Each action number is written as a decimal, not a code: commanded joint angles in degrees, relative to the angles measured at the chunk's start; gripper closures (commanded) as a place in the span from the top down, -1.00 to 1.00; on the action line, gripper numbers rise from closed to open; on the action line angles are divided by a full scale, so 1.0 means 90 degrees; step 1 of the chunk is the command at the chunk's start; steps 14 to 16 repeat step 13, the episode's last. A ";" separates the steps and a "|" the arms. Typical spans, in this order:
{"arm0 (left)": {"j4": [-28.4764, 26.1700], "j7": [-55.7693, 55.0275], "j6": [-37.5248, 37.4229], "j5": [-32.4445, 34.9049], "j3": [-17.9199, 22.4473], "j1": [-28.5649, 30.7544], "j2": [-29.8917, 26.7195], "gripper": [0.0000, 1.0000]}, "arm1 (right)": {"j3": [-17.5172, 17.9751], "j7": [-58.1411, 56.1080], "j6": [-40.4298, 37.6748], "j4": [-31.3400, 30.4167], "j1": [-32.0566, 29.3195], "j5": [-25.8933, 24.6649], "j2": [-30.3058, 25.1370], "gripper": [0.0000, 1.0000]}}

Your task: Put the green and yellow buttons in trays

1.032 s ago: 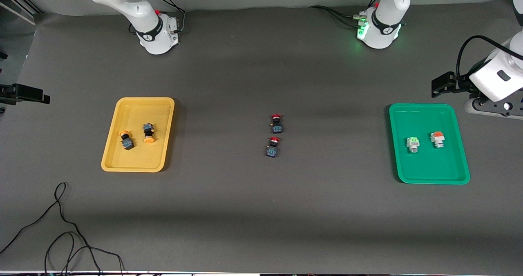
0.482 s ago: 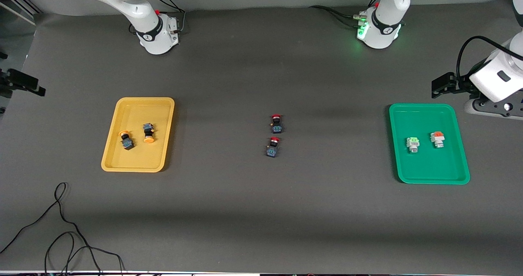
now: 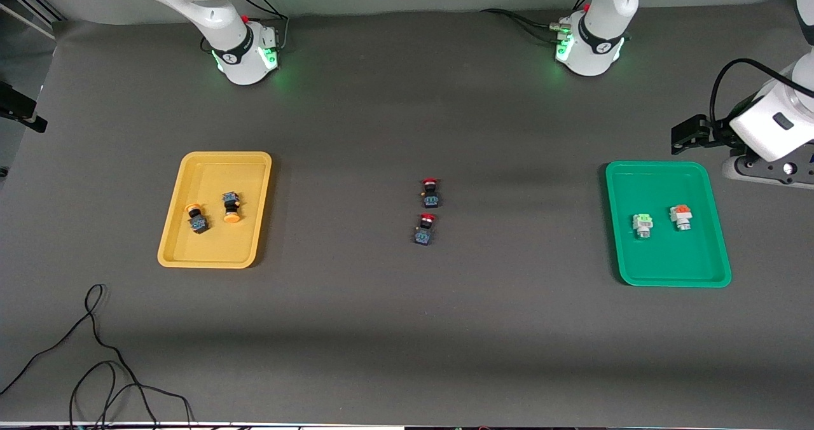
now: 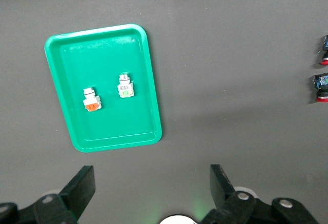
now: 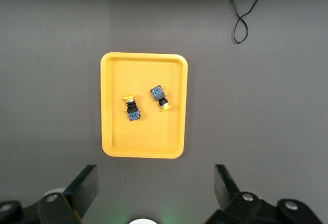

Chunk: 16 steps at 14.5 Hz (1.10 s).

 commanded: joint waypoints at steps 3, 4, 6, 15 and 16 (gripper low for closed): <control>0.0182 0.0042 -0.0004 0.0006 0.0078 -0.0086 0.0077 1.00 | 0.0156 0.0035 -0.0038 -0.0357 -0.0131 -0.0021 -0.0118 0.99; 0.0172 0.0042 -0.0004 0.0006 0.0078 -0.0076 0.0077 1.00 | 0.0156 0.0044 -0.0039 -0.0329 -0.0141 0.0066 -0.0109 0.99; 0.0182 0.0042 -0.0004 0.0016 0.0078 -0.0076 0.0077 1.00 | 0.0156 0.0083 -0.0232 -0.0348 -0.0161 0.0261 -0.0109 0.99; 0.0182 0.0042 -0.0004 0.0026 0.0078 -0.0086 0.0087 1.00 | 0.0156 0.0045 -0.0332 -0.0319 -0.0277 0.0350 -0.0079 0.99; 0.0182 0.0042 -0.0004 0.0026 0.0078 -0.0086 0.0087 1.00 | 0.0156 0.0045 -0.0332 -0.0319 -0.0277 0.0350 -0.0079 0.99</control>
